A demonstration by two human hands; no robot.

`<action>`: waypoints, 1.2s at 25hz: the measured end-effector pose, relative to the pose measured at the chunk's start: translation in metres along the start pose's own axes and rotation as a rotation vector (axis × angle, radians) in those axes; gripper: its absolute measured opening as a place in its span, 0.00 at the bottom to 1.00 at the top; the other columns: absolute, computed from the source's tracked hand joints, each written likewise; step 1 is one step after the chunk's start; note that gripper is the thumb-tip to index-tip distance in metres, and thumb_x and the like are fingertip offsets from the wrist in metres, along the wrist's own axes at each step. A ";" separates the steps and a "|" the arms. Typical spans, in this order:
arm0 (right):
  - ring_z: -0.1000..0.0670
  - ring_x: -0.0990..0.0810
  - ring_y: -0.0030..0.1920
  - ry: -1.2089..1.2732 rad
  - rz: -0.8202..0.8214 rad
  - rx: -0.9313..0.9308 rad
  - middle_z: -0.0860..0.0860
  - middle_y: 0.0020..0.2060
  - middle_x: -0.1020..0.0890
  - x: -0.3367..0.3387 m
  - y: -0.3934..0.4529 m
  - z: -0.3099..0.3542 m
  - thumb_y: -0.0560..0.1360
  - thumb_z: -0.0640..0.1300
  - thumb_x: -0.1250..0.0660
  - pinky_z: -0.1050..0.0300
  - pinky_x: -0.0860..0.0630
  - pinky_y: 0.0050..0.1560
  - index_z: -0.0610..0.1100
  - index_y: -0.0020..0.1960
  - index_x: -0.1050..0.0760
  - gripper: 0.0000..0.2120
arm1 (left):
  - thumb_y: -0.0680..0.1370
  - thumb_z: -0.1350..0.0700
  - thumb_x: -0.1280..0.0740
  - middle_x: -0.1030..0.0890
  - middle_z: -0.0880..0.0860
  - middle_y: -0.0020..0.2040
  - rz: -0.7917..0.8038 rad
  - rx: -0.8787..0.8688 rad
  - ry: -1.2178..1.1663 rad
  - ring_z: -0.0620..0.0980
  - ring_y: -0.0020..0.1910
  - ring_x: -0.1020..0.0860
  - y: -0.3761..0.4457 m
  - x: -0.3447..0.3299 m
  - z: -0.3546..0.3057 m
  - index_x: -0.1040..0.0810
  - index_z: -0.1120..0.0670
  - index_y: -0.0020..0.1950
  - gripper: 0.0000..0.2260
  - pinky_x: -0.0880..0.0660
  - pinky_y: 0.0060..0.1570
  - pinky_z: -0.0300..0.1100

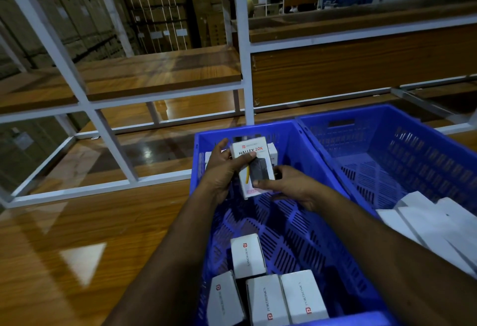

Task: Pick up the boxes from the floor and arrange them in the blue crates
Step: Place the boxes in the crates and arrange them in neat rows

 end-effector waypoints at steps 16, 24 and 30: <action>0.39 0.21 0.56 -0.493 -0.479 -0.075 0.44 0.58 0.21 -0.002 0.030 -0.019 0.66 0.52 0.21 0.48 0.23 0.41 0.42 0.65 0.41 0.39 | 0.74 0.41 0.27 0.26 0.57 0.70 -0.437 -0.086 0.581 0.56 0.64 0.23 0.015 0.047 -0.005 0.36 0.55 0.76 0.36 0.24 0.63 0.55; 0.37 0.24 0.61 -0.396 -0.573 -0.062 0.40 0.60 0.23 -0.025 0.053 -0.030 0.65 0.50 0.20 0.42 0.22 0.52 0.40 0.64 0.39 0.38 | 0.79 0.61 0.34 0.25 0.57 0.68 -0.452 -0.135 0.678 0.58 0.65 0.24 0.025 0.048 -0.007 0.36 0.56 0.76 0.25 0.26 0.65 0.52; 0.37 0.21 0.58 -0.290 -0.500 -0.016 0.38 0.61 0.22 -0.051 0.081 -0.031 0.67 0.52 0.21 0.42 0.22 0.56 0.38 0.68 0.39 0.40 | 0.80 0.61 0.34 0.24 0.57 0.68 -0.435 -0.132 0.670 0.57 0.66 0.25 0.026 0.047 -0.006 0.37 0.56 0.77 0.26 0.28 0.64 0.48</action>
Point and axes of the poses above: each hand's wrist, its own y-axis towards the middle knuckle, its own x-axis out of the back of the hand, z = x × y, the point moved 7 cm from there along y, towards the middle knuckle
